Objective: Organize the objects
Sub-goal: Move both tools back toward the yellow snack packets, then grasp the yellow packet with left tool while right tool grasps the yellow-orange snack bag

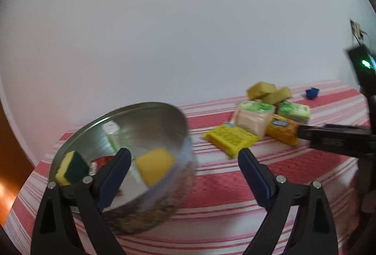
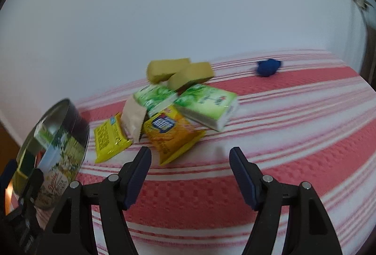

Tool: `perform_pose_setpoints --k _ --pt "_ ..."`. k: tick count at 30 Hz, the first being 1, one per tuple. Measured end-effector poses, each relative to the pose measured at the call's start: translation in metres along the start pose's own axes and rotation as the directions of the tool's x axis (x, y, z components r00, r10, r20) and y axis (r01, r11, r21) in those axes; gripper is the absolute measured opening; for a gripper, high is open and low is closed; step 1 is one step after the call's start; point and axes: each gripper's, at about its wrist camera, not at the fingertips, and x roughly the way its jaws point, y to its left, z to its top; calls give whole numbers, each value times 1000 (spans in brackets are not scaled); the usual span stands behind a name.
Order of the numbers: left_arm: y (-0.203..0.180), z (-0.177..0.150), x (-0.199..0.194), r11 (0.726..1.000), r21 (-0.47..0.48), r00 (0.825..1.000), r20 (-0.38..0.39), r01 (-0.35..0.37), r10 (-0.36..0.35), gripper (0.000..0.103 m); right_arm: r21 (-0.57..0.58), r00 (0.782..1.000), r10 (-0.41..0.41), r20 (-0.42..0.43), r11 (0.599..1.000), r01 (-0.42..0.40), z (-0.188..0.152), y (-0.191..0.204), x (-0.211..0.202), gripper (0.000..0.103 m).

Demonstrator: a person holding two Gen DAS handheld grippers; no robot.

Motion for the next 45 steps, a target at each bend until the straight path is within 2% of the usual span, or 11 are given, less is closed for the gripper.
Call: perform_pose_setpoints --k 5,9,16,19,23,26,30,33,37,42,45 --pt "-23 5 12 996 -4 993 -75 88 -88 94 -130 999 0 -41 992 -5 8 15 16 71" --pt "-35 6 24 992 -8 983 -133 126 -126 94 -159 996 11 -85 987 -25 15 13 31 71" --pt "-52 6 50 981 -40 946 -259 189 -193 94 -214 990 29 -136 975 -58 26 14 51 71" --pt "-47 6 63 981 -93 934 -302 173 -193 94 -212 984 49 -169 974 -84 28 13 58 71" --pt "-49 6 71 985 -92 932 -322 145 -167 93 -273 985 20 -173 960 -67 27 20 58 71" --pt "-48 4 74 987 -92 928 -339 134 -158 95 -329 985 -12 -173 943 -46 23 23 55 64" --pt "-34 0 88 982 -158 912 -379 102 -156 92 -300 978 8 -208 951 -71 23 14 46 58" --pt "-24 3 92 976 -212 920 -370 53 -131 92 -282 975 15 -222 956 -79 23 4 38 58" --pt "-29 9 94 976 -215 929 -355 28 -104 92 -275 979 47 -199 956 -102 21 -1 18 57" --pt "-36 23 108 957 -290 932 -343 10 -113 92 -237 988 94 -121 964 -120 29 -17 -9 56" --pt "-44 28 124 958 -283 929 -362 -36 -72 88 -210 989 94 -114 971 -116 29 -19 -12 56"
